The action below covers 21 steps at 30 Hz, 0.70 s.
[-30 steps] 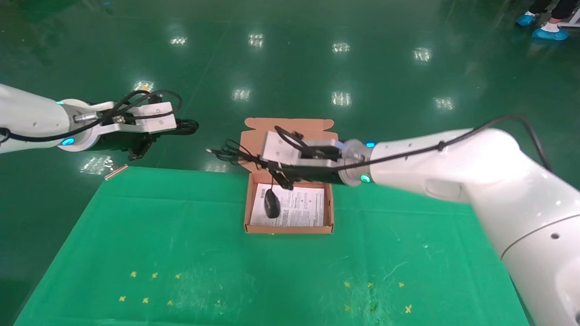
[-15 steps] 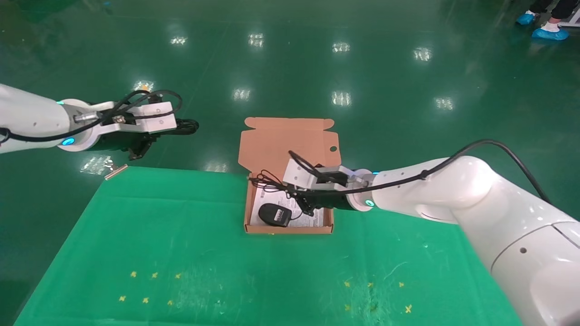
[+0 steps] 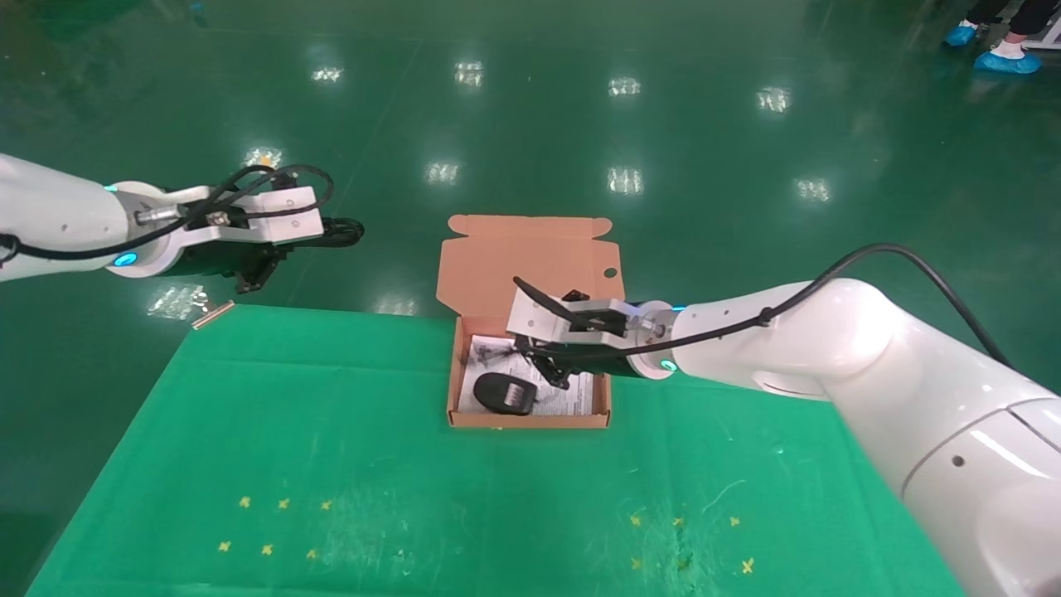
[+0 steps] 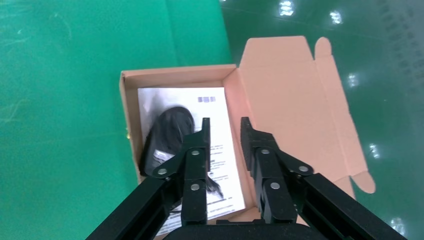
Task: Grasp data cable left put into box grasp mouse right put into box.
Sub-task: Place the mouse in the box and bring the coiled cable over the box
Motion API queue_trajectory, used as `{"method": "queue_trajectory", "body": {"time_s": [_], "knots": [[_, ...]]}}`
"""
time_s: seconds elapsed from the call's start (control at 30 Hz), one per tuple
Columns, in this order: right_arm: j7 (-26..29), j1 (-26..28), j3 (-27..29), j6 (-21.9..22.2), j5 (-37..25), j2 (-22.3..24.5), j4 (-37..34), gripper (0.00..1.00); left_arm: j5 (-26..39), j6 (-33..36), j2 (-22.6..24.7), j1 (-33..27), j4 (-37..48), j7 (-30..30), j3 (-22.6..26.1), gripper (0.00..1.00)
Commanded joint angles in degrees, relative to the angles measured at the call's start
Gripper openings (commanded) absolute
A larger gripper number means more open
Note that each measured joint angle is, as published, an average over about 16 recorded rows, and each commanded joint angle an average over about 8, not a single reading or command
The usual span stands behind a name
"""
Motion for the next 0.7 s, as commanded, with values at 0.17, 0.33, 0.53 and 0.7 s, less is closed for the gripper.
{"method": "queue_trajectory", "body": {"time_s": [0.17, 0.33, 0.53, 0.7], "knots": [[1.1, 0.5, 0.3, -0.1, 0.7, 2.9, 2.9, 1.00, -0.5, -0.9, 0.9, 0.5, 0.5, 1.4, 0.4, 0.00], [1.8, 1.2, 2.3, -0.5, 2.6, 8.6, 5.7, 1.00, -3.8, -5.3, 3.7, 2.3, 3.8, 5.3, 0.5, 0.00], [3.1, 1.4, 4.2, -1.5, 4.3, 17.5, 10.2, 1.00, -8.9, -14.3, 10.6, 4.9, 13.4, 13.5, 0.8, 0.00], [5.1, 0.5, 5.0, -2.2, 4.7, 24.6, 14.9, 1.00, -13.9, -21.0, 17.7, 6.1, 24.0, 22.0, 1.0, 0.00]]}}
